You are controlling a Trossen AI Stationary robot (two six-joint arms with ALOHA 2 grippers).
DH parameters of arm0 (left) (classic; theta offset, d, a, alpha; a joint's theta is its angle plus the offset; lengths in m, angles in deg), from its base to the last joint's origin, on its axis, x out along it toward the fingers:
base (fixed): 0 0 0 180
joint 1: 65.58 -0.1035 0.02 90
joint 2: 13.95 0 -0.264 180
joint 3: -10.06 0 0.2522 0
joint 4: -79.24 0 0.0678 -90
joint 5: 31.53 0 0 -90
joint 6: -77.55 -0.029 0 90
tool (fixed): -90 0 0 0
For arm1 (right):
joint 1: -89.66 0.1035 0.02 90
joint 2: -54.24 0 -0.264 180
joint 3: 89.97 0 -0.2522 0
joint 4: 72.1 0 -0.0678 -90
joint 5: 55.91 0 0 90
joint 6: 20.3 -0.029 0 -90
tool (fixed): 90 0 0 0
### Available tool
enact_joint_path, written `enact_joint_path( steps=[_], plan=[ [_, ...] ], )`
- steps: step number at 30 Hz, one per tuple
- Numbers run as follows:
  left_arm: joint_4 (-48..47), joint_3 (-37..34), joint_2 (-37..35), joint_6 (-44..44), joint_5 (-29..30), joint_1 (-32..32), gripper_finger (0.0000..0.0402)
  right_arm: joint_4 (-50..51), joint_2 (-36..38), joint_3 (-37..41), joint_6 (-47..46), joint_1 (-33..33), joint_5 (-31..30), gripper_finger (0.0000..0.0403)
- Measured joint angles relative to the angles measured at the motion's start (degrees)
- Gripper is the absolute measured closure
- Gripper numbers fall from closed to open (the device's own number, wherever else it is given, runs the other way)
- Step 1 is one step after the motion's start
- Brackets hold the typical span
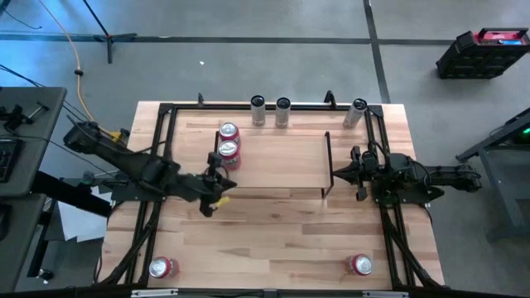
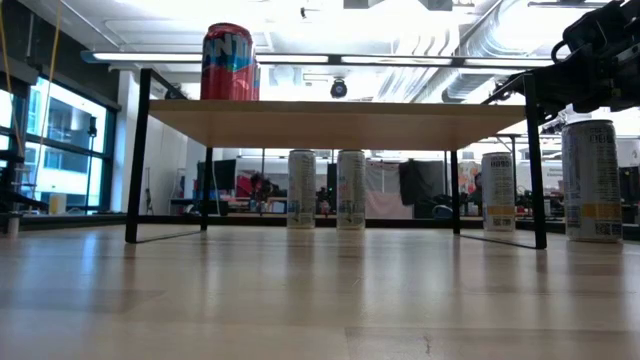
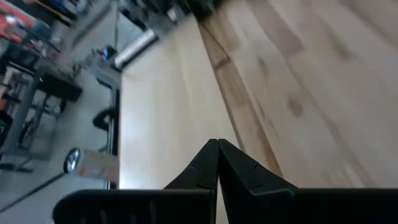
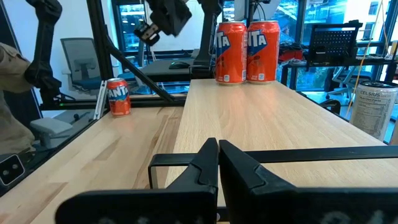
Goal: Place canned beverage on shelf
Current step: Adjust the red soda cans on the shelf
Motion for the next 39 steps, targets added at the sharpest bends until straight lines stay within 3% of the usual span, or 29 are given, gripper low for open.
enact_joint_path(
  steps=[6,19,39],
  plan=[
    [4.51,-2.46,-2.38,1.22,2.44,-3.19,0.0401,-0.02,0.0,0.0,0.01,-0.01,0.01,0.0402],
    [5.86,-2.46,0.89,0.33,4.39,-8.69,0.0401,-0.02,0.0,0.01,-0.01,-0.01,0.01,0.0402],
    [6.27,-2.46,0.91,0.81,4.05,-13.24,0.0401,-0.01,0.0,0.01,0.0,0.0,0.01,0.0402]
  ],
)
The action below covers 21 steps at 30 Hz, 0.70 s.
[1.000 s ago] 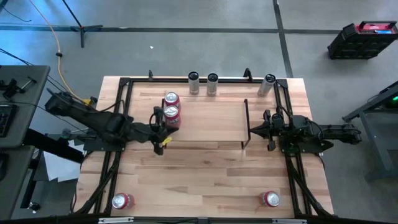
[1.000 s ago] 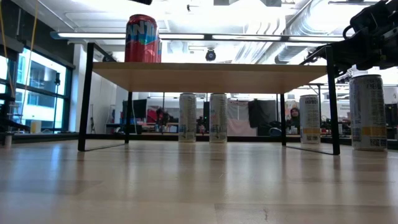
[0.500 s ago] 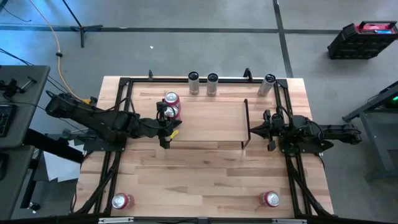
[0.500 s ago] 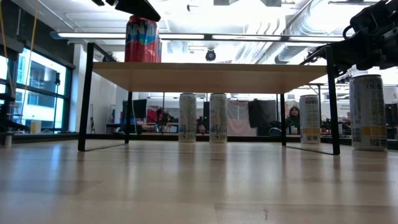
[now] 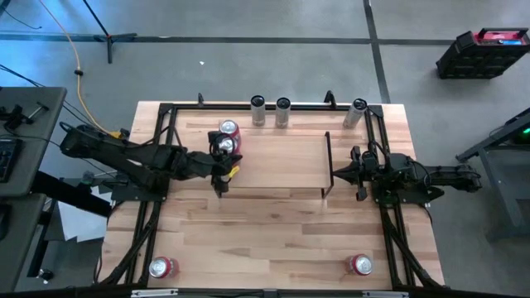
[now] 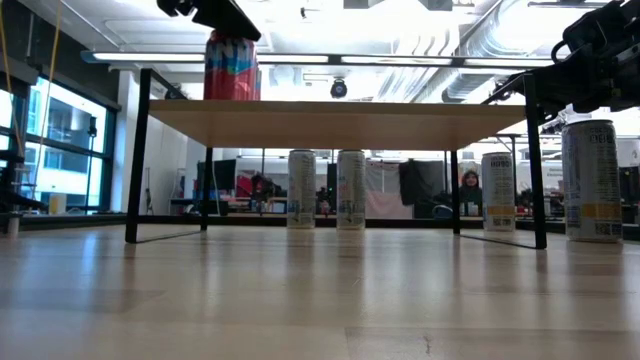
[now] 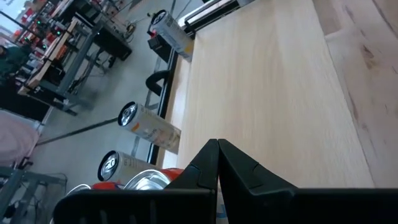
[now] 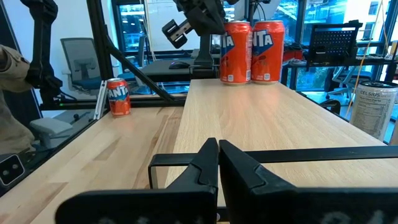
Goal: Place canned beverage on shelf
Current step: Adjust the red soda cans on the shelf
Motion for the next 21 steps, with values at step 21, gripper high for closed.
enact_joint_path(
  steps=[21],
  plan=[
    [-2.25,0.11,-1.44,5.94,0.22,8.11,0.0402,-0.01,0.0,0.01,0.01,0.0,0.0,0.0402]
  ],
)
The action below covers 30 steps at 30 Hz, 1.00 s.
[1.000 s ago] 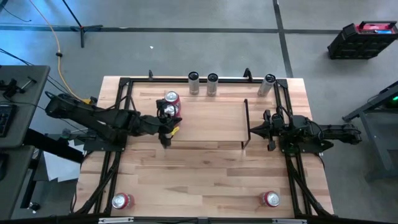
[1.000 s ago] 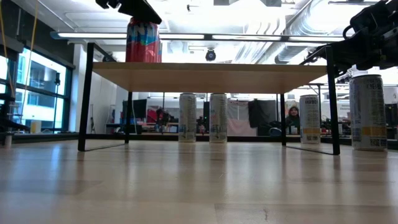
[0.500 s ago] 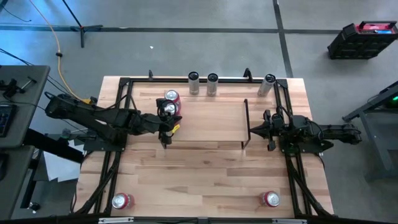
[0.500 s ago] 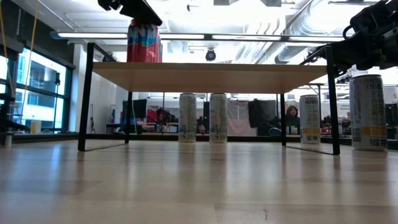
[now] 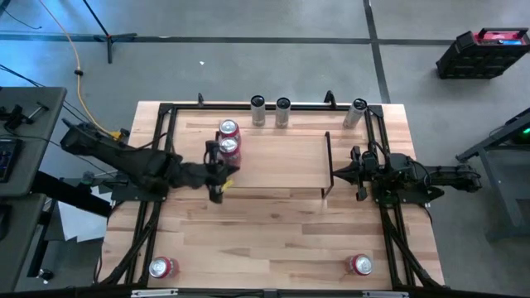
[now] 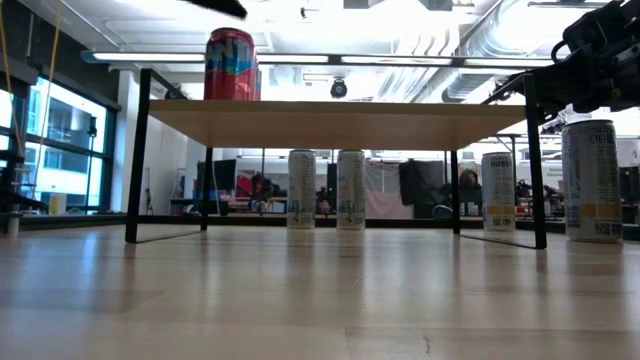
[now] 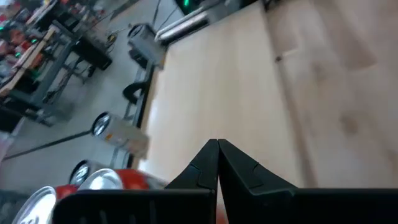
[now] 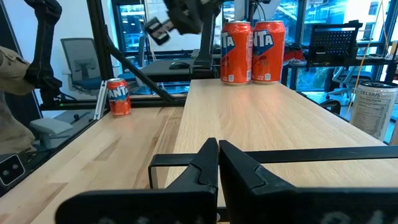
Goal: Place canned beverage on shelf
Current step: Adjust the red soda cans on the shelf
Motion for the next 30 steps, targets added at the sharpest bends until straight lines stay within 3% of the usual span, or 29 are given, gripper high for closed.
enact_joint_path(
  steps=[4,13,18,24,30],
  plan=[
    [-4.06,1.94,0.13,5.7,-1.22,5.55,0.0401,0.0,0.0,0.0,-0.02,0.0,0.0,0.0402],
    [-9.2,8.07,-0.03,17.42,-17.93,16.81,0.0402,0.0,0.0,-0.02,-0.01,-0.01,0.0,0.0402],
    [-9.38,8.13,0.09,22.74,-20.79,22.47,0.0397,0.0,0.0,-0.02,-0.02,-0.02,0.0,0.0402],
    [-10.71,8.11,0.11,32.05,-30.81,29.22,0.0345,0.0,0.0,-0.01,-0.01,-0.01,0.0,0.0402],
    [-11.08,8.11,1.3,43.27,-31.22,39.31,0.0267,0.0,0.0,-0.02,0.0,-0.02,0.0,0.0402]
  ],
)
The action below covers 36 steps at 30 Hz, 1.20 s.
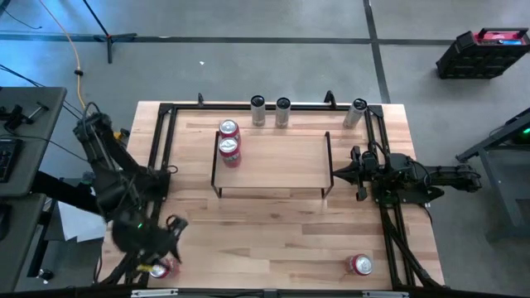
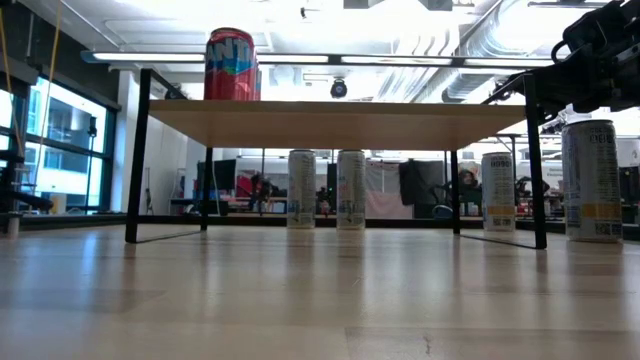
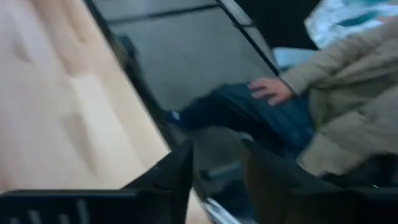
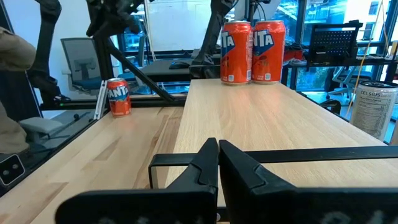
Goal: Place canned beverage on shelf
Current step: Adjust the red soda cans on the shelf
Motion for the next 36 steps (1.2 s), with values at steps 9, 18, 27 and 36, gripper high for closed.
enact_joint_path(
  steps=[9,18,27,36],
  plan=[
    [-0.9,0.0,4.56,12.94,1.82,10.22,0.0182,0.0,0.0,0.0,-0.02,0.02,-0.02,0.0402],
    [-4.7,0.0,8.82,27.35,-0.24,16.15,0.0122,0.0,-0.02,0.0,-0.02,0.01,0.0,0.0402],
    [-4.41,-0.04,8.81,47.7,-7.17,20.02,0.0107,0.0,-0.02,0.0,-0.02,0.02,0.0,0.0402],
    [-11.67,0.11,8.4,38.04,-3.97,17.96,0.0107,0.0,-0.02,0.0,0.0,0.02,0.0,0.0402]
  ],
)
